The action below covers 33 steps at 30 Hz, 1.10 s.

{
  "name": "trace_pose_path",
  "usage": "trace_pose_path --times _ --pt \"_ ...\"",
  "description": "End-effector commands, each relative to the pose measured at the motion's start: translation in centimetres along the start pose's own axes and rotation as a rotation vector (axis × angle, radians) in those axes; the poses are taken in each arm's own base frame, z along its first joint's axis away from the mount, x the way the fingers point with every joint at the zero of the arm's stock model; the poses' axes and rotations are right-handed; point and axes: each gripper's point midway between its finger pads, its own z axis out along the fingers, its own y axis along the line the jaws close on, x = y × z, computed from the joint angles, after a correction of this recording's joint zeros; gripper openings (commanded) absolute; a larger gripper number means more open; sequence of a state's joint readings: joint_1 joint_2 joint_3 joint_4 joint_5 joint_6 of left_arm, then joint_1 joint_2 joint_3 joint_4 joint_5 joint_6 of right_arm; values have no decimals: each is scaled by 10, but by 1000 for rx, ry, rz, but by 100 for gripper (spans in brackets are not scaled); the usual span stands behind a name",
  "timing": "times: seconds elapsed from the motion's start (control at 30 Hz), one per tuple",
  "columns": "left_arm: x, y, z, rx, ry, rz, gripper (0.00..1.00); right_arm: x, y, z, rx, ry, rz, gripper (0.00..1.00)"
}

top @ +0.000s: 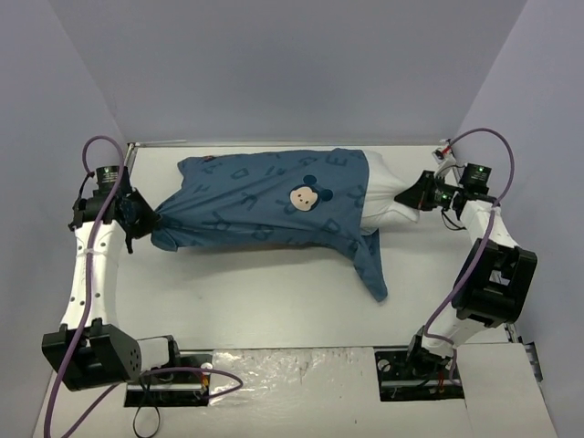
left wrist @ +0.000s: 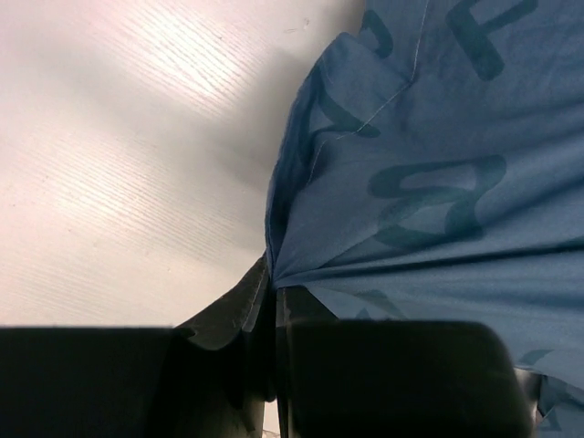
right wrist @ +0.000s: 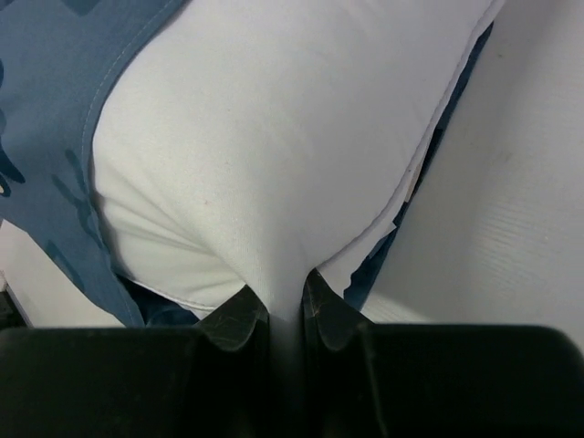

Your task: Remove the pillowcase from the pillow

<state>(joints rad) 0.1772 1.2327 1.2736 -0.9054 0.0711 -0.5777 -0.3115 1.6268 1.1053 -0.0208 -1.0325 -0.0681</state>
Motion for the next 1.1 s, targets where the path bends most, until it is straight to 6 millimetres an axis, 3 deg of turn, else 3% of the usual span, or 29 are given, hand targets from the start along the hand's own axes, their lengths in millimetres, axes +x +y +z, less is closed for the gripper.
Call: trace_pose_path --times 0.0,0.07,0.13,0.17,0.2,0.23,0.27,0.3,0.37,0.43,0.57,0.6,0.63,0.67,0.7,0.77,0.8,0.83,0.87,0.9,0.97,1.07 --pt "-70 62 -33 -268 -272 -37 2 -58 -90 -80 389 -199 -115 0" --pt "-69 53 -30 -219 -260 -31 2 -50 -88 -83 359 -160 -150 0" --pt "-62 47 -26 -174 -243 -28 2 -37 -68 -76 253 -103 -211 0" --pt "-56 31 -25 -74 -219 -14 2 -1 -46 -71 164 19 -163 0" --pt "-52 18 -27 9 -221 18 5 5 -31 -61 82 97 -412 0" --pt "-50 4 -30 81 -220 33 14 22 -19 -58 30 171 -485 0" --pt "-44 -22 -38 224 -200 63 44 48 -1 -60 -38 271 -516 0" --pt "-46 -34 -51 293 -229 65 61 66 9 -56 -62 345 -641 0" --pt "-60 -66 -82 456 -315 88 94 82 17 -57 -66 397 -709 0" --pt "-85 -86 -120 549 -435 77 94 91 25 -60 -64 417 -758 4" --pt "-107 -119 -125 604 -441 67 94 76 29 -61 -40 368 -712 22" --pt "-103 -137 -94 595 -361 92 94 69 31 -60 -42 348 -694 29" --pt "-97 -147 -81 584 -310 113 94 49 33 -63 -20 306 -668 33" --pt "-102 -165 -81 601 -300 147 94 39 38 -60 -38 271 -649 35" --pt "-88 -181 -39 561 -188 197 94 29 41 -60 -35 250 -637 39" --pt "-77 -205 -14 539 -113 263 94 1 43 -59 -9 195 -584 43" --pt "-83 -222 11 526 -86 301 94 -6 44 -58 -6 183 -567 45" --pt "-75 -223 23 478 -37 317 94 -12 43 -58 3 173 -551 47" --pt "-65 -227 59 439 28 333 94 -20 40 -57 20 156 -508 48" --pt "-72 -233 58 431 24 358 94 -23 39 -57 28 150 -491 53" --pt "-66 -239 78 395 51 381 94 -34 30 -55 74 120 -460 58" --pt "-51 -239 121 336 114 391 94 -55 7 -57 241 63 -311 70"
